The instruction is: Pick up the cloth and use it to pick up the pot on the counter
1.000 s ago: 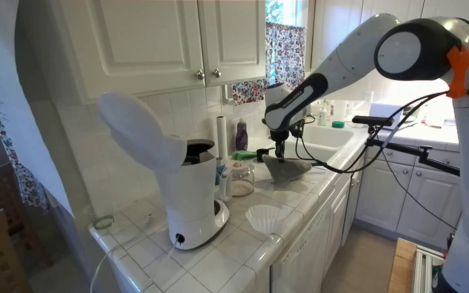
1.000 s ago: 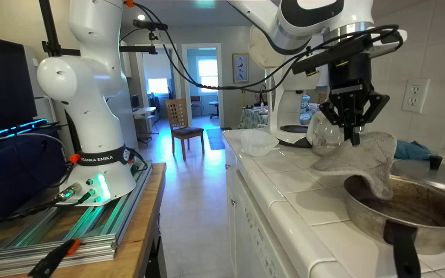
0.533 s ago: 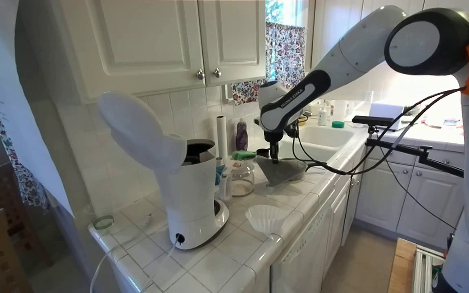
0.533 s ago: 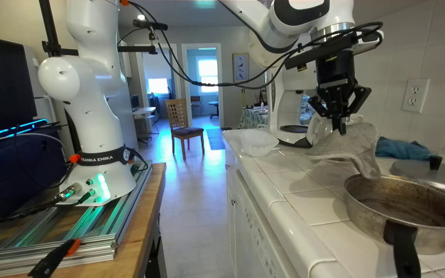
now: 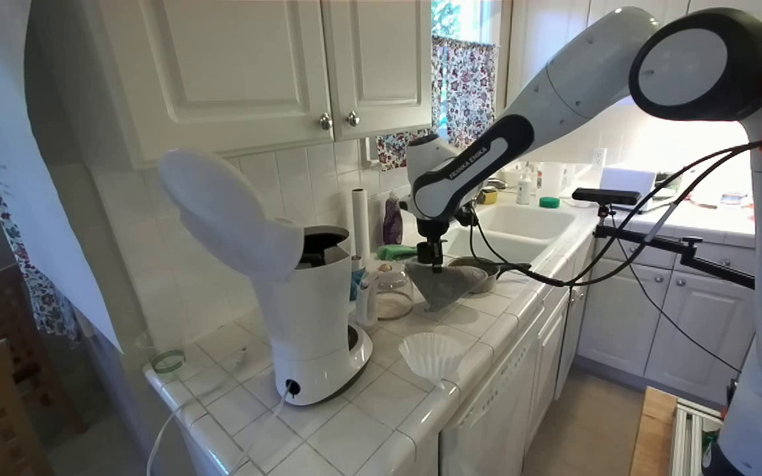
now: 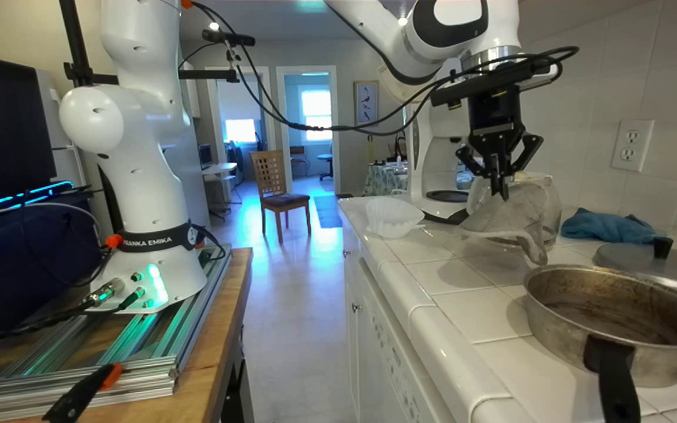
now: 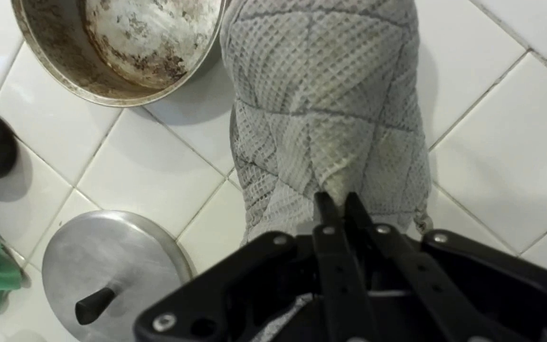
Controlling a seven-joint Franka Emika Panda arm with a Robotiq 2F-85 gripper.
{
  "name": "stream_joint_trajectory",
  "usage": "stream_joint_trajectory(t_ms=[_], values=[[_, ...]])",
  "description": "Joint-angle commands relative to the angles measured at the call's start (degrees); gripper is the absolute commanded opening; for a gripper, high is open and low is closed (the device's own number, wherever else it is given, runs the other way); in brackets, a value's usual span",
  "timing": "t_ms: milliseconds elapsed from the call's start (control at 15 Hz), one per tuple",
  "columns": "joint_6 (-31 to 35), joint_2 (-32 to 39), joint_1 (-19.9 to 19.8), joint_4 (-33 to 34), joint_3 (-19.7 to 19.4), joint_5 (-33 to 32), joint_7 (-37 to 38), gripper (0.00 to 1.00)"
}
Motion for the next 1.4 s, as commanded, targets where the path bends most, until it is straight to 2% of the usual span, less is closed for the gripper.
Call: stream_joint_trajectory(t_ms=[0,400,667,733,1333], values=[[-1.63,-0.55,-0.18,-0.78,0.61,0.66,-4.18,0.02],[-4.84,1.42,-0.38,0.1,0.6,1.18,-7.68,0.02],[-5.8,3.21,-0.34,0.92,0.17,0.22,-7.45,0.03],[-5.96,3.73,-0.26,1.29,-0.05,-0.18,-6.76,0.26],[-5.06,2.73,-0.33,0.45,0.06,0.12,-6.69,0.87]])
